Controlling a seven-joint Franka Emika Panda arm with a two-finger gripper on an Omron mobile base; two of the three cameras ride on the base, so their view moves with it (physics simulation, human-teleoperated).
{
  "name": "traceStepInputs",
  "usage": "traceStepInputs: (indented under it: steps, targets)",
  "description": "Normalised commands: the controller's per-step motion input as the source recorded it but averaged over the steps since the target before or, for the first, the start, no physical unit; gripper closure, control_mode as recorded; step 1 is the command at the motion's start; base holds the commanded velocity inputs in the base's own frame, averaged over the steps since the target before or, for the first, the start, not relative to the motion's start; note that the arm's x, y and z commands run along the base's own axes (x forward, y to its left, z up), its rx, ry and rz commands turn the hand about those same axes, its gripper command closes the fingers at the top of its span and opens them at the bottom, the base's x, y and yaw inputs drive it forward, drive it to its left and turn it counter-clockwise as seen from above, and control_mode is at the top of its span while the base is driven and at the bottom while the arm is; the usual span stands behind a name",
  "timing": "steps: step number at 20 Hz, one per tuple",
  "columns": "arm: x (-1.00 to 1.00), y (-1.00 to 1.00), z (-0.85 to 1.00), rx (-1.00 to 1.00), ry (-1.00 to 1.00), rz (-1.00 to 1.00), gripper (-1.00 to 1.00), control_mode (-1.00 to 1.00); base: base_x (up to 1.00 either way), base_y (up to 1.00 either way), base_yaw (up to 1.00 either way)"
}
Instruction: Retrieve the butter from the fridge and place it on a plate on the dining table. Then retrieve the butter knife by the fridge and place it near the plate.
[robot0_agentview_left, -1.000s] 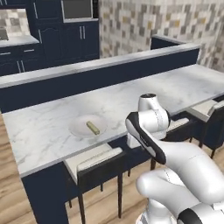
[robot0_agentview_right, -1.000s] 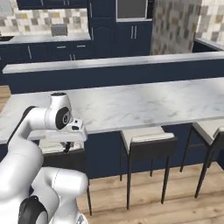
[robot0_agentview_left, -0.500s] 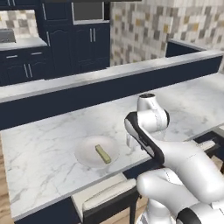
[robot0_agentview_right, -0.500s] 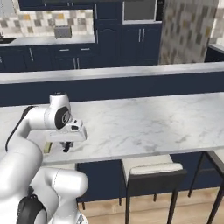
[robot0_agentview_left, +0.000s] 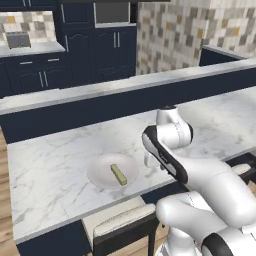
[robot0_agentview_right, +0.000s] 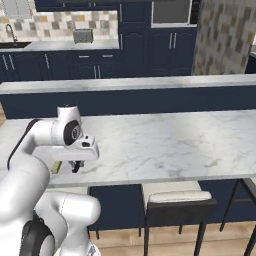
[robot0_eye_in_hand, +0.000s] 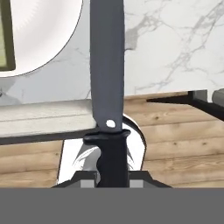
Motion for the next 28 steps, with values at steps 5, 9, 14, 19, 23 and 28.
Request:
traceStepInputs:
  steps: [5, 9, 14, 19, 23, 28]
  targets:
    - [0.2, 0.0, -0.09, 0.01, -0.01, 0.0, 1.0, -1.0, 0.08, 0.0, 0.01]
    - [0.67, -0.06, -0.39, 0.07, -0.16, 0.04, 1.0, -1.0, 0.0, 0.0, 0.0]
    - [0.91, -0.11, -0.13, 0.08, -0.03, 0.09, 1.0, -1.0, 0.0, 0.0, 0.0]
    - [0.98, 0.0, -0.14, 0.0, 0.26, 0.03, 1.0, -1.0, 0.0, 0.0, 0.0]
    - [0.61, 0.02, -0.26, 0.01, 0.1, 0.0, 1.0, -1.0, 0.0, 0.0, 0.0]
    - [0.32, 0.0, -0.39, 0.02, -0.01, 0.0, 1.0, -1.0, 0.0, 0.0, 0.0]
